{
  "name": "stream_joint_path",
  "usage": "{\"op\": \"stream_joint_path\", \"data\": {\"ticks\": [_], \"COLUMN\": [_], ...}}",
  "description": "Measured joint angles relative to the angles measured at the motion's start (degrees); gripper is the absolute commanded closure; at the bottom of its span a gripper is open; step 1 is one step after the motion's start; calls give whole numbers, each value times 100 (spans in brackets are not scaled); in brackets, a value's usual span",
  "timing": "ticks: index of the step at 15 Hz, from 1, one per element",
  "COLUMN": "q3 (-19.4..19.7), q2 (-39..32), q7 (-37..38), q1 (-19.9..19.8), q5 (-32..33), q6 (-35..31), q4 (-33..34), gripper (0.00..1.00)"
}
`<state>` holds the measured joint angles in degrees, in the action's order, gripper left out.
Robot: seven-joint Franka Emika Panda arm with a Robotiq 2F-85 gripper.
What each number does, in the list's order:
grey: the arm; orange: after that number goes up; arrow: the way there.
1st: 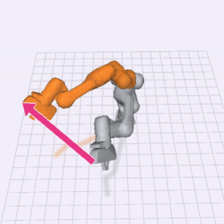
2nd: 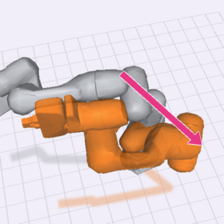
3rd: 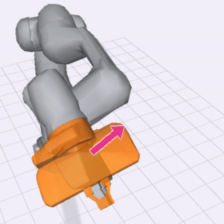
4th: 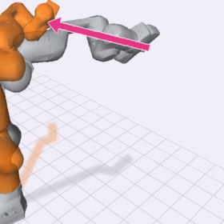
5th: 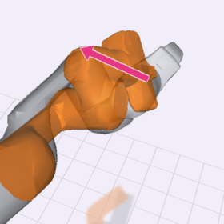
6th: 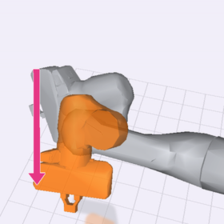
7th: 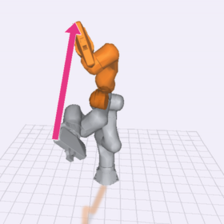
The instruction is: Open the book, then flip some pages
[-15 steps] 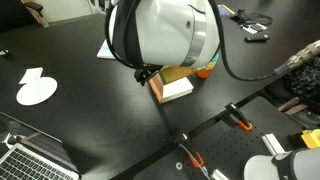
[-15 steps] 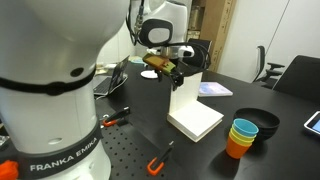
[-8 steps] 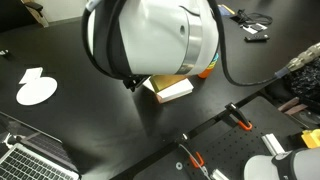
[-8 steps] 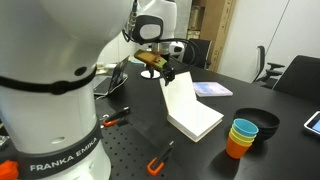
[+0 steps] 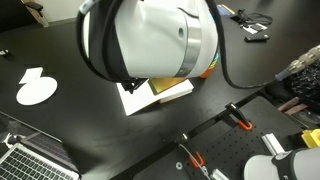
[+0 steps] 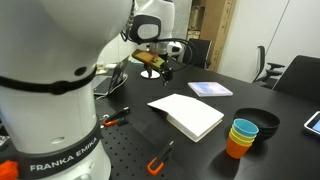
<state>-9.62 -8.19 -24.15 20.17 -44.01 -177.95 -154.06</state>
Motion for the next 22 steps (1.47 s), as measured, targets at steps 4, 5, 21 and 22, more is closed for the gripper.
{"op": "stream_joint_path", "data": {"ticks": [4,5,21,22], "q3": [493,647,1632,1633], "q2": [-153,-217,-1415,-1480], "q7": [8,6,-302,-336], "q1": [-194,-265,-1693,-1818], "q5": [44,72,156,156], "q6": [0,2,1612,1756], "q4": [-8,-7,979,1071], "gripper": [0,0,0,0]}}
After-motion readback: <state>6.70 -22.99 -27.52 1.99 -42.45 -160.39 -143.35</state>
